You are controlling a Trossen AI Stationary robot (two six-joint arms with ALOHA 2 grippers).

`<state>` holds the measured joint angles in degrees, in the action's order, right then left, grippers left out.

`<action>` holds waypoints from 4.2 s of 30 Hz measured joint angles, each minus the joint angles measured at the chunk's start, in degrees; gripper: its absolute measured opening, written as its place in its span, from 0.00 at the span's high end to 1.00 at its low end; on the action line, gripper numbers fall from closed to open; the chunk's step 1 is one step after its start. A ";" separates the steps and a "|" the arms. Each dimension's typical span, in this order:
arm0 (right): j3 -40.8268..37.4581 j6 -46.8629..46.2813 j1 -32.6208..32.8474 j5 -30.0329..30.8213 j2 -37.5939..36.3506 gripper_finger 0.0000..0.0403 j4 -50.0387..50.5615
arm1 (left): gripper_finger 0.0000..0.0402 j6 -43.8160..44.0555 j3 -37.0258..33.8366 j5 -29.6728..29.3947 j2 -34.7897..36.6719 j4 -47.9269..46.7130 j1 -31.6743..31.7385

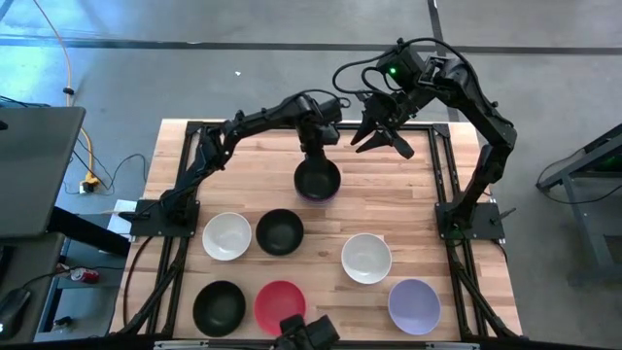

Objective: Nest bowls inside each other
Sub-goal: Stack the top black bowl on top of the pink bowl, then stack the right white bowl on top of the black bowl

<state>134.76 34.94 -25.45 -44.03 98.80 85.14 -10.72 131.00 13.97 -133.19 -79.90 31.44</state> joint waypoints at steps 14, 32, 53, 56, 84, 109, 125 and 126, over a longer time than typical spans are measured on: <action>-3.55 -2.45 0.00 2.30 -0.07 0.77 4.35 | 0.78 -4.79 0.85 -2.61 6.34 -10.62 1.41; -37.47 -16.89 1.77 6.38 -0.70 0.77 4.20 | 0.65 -8.98 -19.81 0.91 35.73 -9.81 -7.77; -62.08 -51.95 22.59 34.18 -15.72 0.77 -20.18 | 0.65 -3.39 -55.76 -2.79 82.88 18.78 -8.20; -66.50 -58.40 25.72 33.69 -16.89 0.77 -22.69 | 0.65 -2.92 -58.84 -2.81 86.06 20.61 -8.20; -73.02 -55.80 24.69 23.01 -16.61 0.77 -33.96 | 0.65 0.28 -63.73 -2.65 88.95 27.15 -8.22; -73.02 -48.53 15.24 5.92 -17.03 0.78 -48.23 | 0.65 1.77 -63.73 -2.81 88.96 27.50 -8.24; -72.98 -57.96 8.37 14.27 -23.45 0.78 -51.18 | 0.65 2.18 -63.71 -2.81 88.96 27.53 -8.24; -72.98 -58.03 8.45 15.84 -23.49 0.78 -47.60 | 0.65 2.16 -63.71 -2.81 88.94 27.54 -8.24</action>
<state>61.78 -23.09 -17.00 -28.19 75.31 37.54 -8.56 67.29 11.16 -44.25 -52.36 23.20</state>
